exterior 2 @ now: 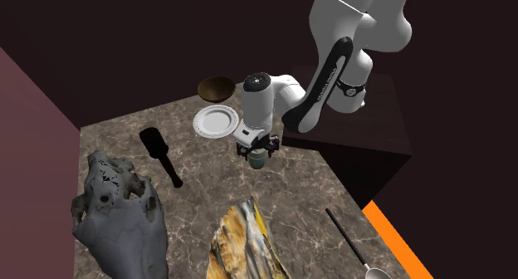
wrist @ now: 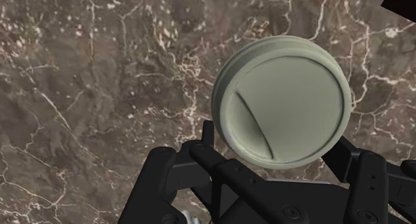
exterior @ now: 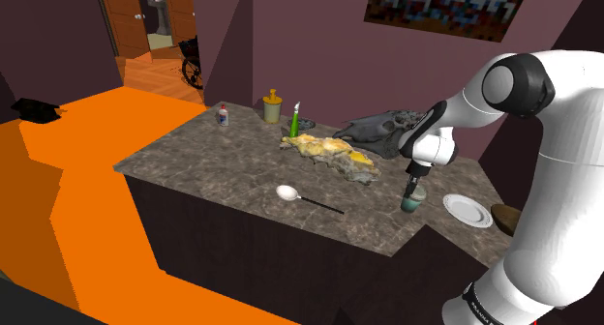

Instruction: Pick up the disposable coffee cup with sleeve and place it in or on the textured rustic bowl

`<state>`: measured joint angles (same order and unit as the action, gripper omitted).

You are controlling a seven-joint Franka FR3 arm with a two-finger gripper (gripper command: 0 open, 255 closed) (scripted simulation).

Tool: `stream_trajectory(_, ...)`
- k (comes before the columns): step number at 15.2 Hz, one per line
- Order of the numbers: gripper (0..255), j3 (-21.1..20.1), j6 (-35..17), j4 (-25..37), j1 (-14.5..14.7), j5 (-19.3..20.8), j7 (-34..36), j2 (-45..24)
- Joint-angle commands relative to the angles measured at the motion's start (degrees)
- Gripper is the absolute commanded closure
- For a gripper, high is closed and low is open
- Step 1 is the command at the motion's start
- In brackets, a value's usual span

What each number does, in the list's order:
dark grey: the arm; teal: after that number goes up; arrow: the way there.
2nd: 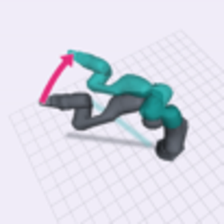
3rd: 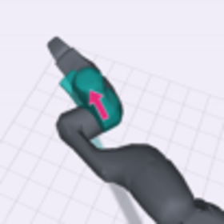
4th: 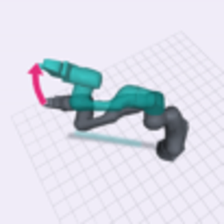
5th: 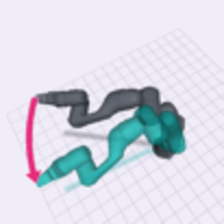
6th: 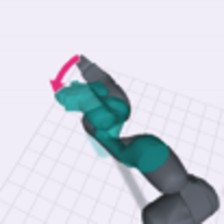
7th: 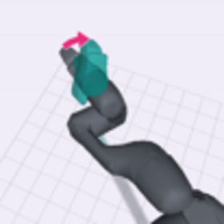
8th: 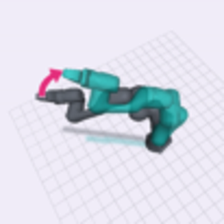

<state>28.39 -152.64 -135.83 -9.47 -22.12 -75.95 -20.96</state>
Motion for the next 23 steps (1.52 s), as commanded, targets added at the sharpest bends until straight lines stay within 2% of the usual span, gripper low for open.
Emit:
stream_trajectory(1, 255, 0.0, 0.0, 0.0, 0.0, 0.0, 0.0, 0.0)
stream_trajectory(5, 255, 0.0, 0.0, 0.0, -0.1, 0.0, 0.0, -0.1)
stream_trajectory(15, 255, 5.6, 6.0, -0.8, 4.0, 8.6, 6.1, 7.9)
stream_trajectory(23, 255, 8.2, 11.4, -0.3, 5.9, 15.5, 10.9, 14.2)
